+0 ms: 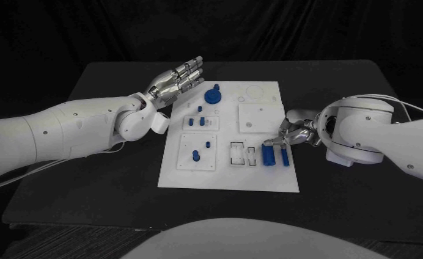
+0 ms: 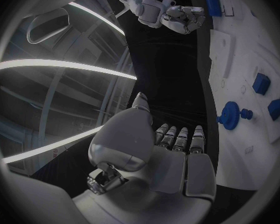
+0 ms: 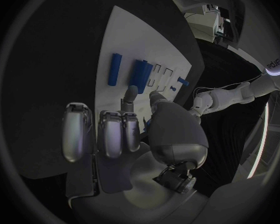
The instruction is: Assemble the parts on the task board
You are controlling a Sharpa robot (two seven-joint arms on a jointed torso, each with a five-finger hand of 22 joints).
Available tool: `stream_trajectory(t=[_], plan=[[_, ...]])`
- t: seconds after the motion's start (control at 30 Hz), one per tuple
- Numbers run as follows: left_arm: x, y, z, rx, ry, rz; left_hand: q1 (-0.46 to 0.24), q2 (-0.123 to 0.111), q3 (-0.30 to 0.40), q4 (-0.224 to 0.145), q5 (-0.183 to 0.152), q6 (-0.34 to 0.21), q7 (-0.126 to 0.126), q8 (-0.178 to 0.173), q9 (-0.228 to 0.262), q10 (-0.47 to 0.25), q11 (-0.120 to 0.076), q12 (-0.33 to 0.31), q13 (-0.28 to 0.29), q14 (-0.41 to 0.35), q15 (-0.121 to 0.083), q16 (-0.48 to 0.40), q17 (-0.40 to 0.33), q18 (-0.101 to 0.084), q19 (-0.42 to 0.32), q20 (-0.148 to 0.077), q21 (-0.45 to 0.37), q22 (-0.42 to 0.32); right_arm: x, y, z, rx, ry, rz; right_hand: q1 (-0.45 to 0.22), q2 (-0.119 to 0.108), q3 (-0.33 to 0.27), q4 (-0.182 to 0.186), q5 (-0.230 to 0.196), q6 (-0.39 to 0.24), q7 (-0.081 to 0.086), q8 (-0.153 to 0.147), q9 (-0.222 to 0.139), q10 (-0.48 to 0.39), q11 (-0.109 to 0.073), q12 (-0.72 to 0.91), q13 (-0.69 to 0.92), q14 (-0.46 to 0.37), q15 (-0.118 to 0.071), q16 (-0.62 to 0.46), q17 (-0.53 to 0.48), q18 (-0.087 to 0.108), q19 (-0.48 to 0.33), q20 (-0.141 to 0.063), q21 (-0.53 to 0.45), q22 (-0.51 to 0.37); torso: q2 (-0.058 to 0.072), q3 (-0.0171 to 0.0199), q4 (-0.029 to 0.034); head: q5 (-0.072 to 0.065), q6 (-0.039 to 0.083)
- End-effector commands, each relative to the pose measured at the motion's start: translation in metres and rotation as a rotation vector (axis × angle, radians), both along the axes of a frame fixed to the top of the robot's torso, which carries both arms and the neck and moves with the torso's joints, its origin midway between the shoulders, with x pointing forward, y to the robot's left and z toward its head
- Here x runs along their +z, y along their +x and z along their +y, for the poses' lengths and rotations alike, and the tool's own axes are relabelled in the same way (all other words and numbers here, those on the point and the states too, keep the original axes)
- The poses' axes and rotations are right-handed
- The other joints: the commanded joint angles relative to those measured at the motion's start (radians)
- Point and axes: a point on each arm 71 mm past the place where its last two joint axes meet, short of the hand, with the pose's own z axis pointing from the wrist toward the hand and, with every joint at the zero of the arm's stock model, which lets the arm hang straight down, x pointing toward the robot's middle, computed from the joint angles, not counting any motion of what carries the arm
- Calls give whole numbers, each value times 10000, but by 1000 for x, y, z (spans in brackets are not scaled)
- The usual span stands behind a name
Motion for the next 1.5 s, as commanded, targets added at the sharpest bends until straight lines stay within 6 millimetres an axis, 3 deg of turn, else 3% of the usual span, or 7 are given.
stream_trajectory(t=[0.03, 0.27, 0.63, 0.77, 1.13, 1.43, 1.5], plan=[[9, -1, 0, -34, -837, -981, 106, -15, 44, -8, 39, 14, 59, 26, 7, -18, 49, -34, -13, -4, 48, -37, -17, 178, -9, 61, -11, 1, -3, 0, -1, -68, -377, -27, -29, -47, -77, 69, -162, -149, 52, -248, -56, 1046, 47, 34, 2631, 944, 24, -53, 2115, -119, 422, -18, -63, 2063, 2, 3, -15, 50, -1], [8, -2, -1, -54, -839, -955, 103, -16, 42, -6, 39, 15, 122, 24, 7, -18, 48, -34, -13, -4, 65, -37, -17, 182, -7, 79, -9, 4, -4, 0, 6, 60, -345, -72, -178, -90, -108, 182, -369, -66, 143, -787, -382, 1046, 131, 34, 2631, 937, 97, -75, 2070, -120, 426, 51, -62, 2064, -5, -1, -22, 81, -1], [8, -2, 0, -75, -834, -914, 102, -16, 41, -5, 38, 12, 149, 23, 6, -18, 50, -34, -13, -4, 73, -37, -17, 184, -5, 88, -7, 7, -5, 1, 10, 197, -468, 27, -235, -113, -116, 197, -470, -1, 157, -913, -469, 1046, 144, 34, 2631, 927, 110, -101, 2021, -109, 412, 66, -103, 2051, 4, 11, 0, 72, -1], [8, -2, -1, -94, -840, -895, 97, -15, 40, -2, 35, 16, 172, 23, 6, -18, 58, -34, -13, -4, 82, -37, -17, 186, -3, 99, -6, 10, -7, 2, 11, 259, -569, 113, -303, -178, -87, 197, -639, 43, 223, -1341, -792, 1046, 198, 34, 2631, 930, 154, -93, 2032, -137, 453, 106, 4, 2089, 5, 3, -3, 97, -1], [8, -3, -1, -124, -837, -851, 79, -6, 36, 3, 29, 23, 237, 24, 7, -18, 128, -34, -13, -4, 99, -37, -17, 194, -2, 127, -5, 9, -15, 1, 16, 493, -854, 474, -209, -224, 3, 152, -640, 134, 339, -2037, -1398, 1046, 299, 34, 2631, 943, 237, -54, 2101, -231, 591, 180, 379, 2216, 10, 6, -25, 137, -1], [8, -3, -1, -163, -848, -822, 70, 1, 36, 6, 40, 30, 278, 25, 9, -18, 144, -34, -13, -4, 102, -37, -17, 198, -1, 134, -4, 11, -23, 0, 22, 604, -951, 667, -5, -258, 56, 29, -593, 195, 381, -2280, -1610, 1046, 340, 34, 2631, 931, 276, -83, 2045, -263, 636, 219, 509, 2260, -2, 1, -18, 164, -1], [8, -3, -1, -169, -849, -815, 69, 2, 35, 5, 42, 26, 297, 24, 7, -18, 145, -34, -13, -4, 105, -37, -17, 200, -1, 137, -4, 11, -24, 0, 23, 637, -977, 711, 285, -264, 131, -168, -384, 241, 396, -2407, -1710, 1046, 357, 34, 2631, 921, 291, -106, 2000, -263, 637, 237, 514, 2261, 0, 2, -18, 166, -1]])
